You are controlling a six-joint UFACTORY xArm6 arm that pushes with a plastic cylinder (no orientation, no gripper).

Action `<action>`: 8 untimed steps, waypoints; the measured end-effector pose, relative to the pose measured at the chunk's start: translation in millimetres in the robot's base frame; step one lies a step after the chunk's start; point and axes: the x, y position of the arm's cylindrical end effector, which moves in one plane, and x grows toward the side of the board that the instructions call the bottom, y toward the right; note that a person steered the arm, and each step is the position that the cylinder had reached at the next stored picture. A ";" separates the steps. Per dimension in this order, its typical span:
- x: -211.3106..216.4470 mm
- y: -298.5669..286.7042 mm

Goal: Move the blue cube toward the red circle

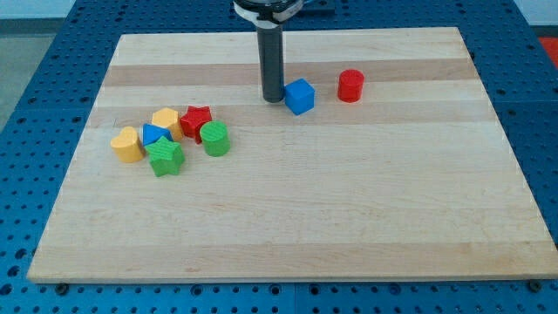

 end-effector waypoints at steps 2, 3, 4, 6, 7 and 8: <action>0.0 21.1; 0.0 21.2; 0.0 21.2; 3.7 21.2; 16.4 21.2; 21.9 21.6</action>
